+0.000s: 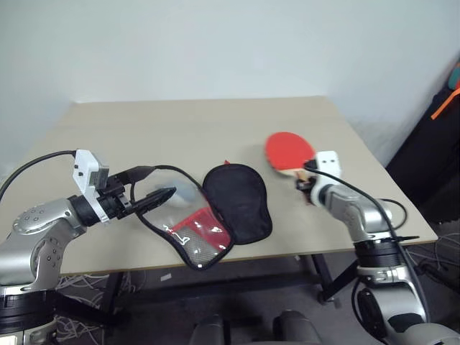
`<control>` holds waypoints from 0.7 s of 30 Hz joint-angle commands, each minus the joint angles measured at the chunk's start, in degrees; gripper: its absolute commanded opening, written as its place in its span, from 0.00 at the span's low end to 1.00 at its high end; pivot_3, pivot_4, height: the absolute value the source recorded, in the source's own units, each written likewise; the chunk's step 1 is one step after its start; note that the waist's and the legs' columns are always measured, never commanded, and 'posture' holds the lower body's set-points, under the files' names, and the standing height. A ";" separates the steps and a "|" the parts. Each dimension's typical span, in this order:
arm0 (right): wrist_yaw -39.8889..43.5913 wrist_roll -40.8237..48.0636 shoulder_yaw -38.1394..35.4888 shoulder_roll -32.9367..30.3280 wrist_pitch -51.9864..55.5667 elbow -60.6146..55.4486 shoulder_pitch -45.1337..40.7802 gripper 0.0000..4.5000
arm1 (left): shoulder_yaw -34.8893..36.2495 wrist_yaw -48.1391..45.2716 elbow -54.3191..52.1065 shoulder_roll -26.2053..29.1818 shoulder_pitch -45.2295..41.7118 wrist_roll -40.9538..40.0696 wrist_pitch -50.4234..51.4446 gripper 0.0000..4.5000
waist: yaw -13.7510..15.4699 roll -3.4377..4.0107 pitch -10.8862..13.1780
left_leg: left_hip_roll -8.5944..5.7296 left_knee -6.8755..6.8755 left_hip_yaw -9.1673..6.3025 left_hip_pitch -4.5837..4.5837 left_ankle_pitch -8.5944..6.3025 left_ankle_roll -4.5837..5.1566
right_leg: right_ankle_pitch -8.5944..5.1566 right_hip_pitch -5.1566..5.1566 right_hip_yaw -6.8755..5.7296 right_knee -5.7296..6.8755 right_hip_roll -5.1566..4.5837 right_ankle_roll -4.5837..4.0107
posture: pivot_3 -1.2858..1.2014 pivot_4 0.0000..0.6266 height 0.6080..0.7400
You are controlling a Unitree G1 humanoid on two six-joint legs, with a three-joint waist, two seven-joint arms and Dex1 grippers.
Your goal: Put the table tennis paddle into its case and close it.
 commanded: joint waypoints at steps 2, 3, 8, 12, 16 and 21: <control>4.05 3.29 4.81 2.06 4.74 -9.55 -0.88 0.25 | 0.15 0.03 -0.43 0.06 -1.44 -0.35 -0.58 1.00 | 0.10 0.00 0.00 | 0.02 0.01 -0.02 0.00 0.00 0.00 | -0.01 0.01 0.00 0.00 0.02 -0.01 | 0.52 0.00 1.00; 3.83 3.54 5.54 3.01 5.94 -10.25 -0.73 0.25 | 0.08 0.07 -0.47 0.04 -1.41 -0.37 -0.57 1.00 | 0.35 -0.03 -0.01 | 0.01 0.02 -0.01 -0.01 0.00 -0.01 | -0.01 0.03 0.00 -0.01 -0.01 -0.01 | 0.52 0.00 1.00; 3.66 3.18 9.35 5.18 10.07 -10.40 0.48 0.25 | -0.01 0.22 -0.68 -0.02 -1.09 -0.46 -0.47 1.00 | 1.07 -0.11 -0.04 | -0.05 0.08 0.03 -0.03 -0.02 -0.04 | -0.01 0.07 -0.05 -0.06 -0.12 -0.03 | 0.52 0.00 1.00; 0.86 1.70 8.75 6.66 12.32 -8.71 0.60 0.25 | 0.16 0.27 -0.84 0.02 -0.89 -0.58 -0.38 1.00 | 1.25 -0.11 -0.04 | -0.04 0.04 0.08 -0.05 -0.02 -0.07 | 0.00 -0.03 -0.05 -0.04 -0.12 -0.06 | 0.52 0.00 1.00; -1.86 0.32 7.45 8.21 13.33 -7.38 0.40 0.25 | 0.29 0.27 -0.97 0.06 -0.61 -0.63 -0.32 1.00 | 1.23 -0.10 -0.04 | -0.04 0.02 0.10 -0.07 -0.02 -0.08 | 0.00 -0.07 -0.05 -0.04 -0.12 -0.06 | 0.52 0.00 1.00; -6.21 -1.92 5.16 10.78 13.85 -6.01 0.08 0.25 | 0.47 0.41 -1.18 0.10 -0.34 -0.81 -0.13 1.00 | 1.25 -0.10 -0.04 | -0.03 0.00 0.11 -0.08 -0.02 -0.11 | 0.00 -0.11 -0.05 -0.03 -0.12 -0.05 | 0.52 0.00 1.00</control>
